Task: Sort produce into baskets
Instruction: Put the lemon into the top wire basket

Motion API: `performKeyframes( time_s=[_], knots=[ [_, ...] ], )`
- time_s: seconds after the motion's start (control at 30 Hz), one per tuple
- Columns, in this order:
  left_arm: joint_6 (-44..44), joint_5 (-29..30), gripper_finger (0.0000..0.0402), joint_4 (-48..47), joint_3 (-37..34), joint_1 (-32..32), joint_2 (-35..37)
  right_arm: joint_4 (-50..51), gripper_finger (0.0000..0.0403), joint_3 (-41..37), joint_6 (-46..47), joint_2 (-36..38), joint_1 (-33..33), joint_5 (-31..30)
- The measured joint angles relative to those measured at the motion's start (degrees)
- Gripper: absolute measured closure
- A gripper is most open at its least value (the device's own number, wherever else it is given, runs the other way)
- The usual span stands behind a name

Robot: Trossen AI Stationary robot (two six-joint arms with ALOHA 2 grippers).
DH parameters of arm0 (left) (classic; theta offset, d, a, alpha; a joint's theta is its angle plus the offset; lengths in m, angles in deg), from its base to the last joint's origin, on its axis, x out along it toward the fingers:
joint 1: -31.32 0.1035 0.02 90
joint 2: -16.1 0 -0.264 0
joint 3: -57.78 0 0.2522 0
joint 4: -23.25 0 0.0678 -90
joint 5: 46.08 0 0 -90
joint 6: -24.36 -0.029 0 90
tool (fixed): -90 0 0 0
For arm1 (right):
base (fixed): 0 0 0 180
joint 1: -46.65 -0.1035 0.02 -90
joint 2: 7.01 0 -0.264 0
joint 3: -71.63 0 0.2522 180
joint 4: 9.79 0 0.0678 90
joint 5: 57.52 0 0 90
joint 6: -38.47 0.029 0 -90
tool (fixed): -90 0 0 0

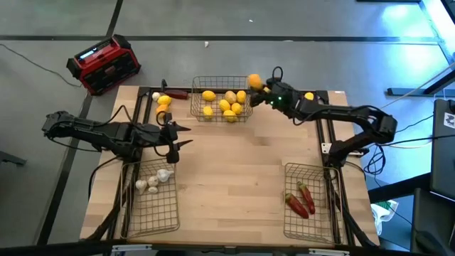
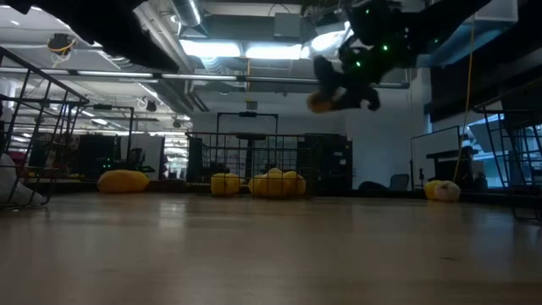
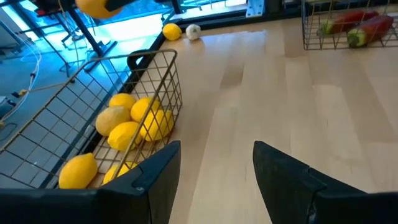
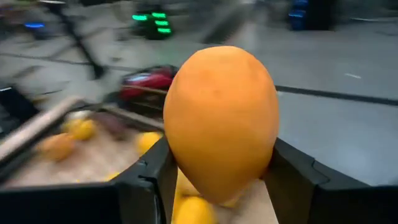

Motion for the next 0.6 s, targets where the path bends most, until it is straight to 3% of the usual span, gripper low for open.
performKeyframes(
  time_s=[0.13,0.4,0.6],
  knots=[
    [-0.53,0.00,0.0204,1.36,0.00,-0.02,0.00,-6.16,0.0219,0.00,-3.50,-0.67,-1.60,5.86],
    [-0.59,0.00,0.0204,2.85,0.00,-0.02,0.00,-13.20,0.0219,0.03,-10.10,-0.72,-4.22,10.34],
    [-0.80,-0.02,0.0204,4.43,0.00,-0.02,0.00,-11.22,0.0219,6.24,-16.15,-2.21,-7.69,12.18]
  ],
)
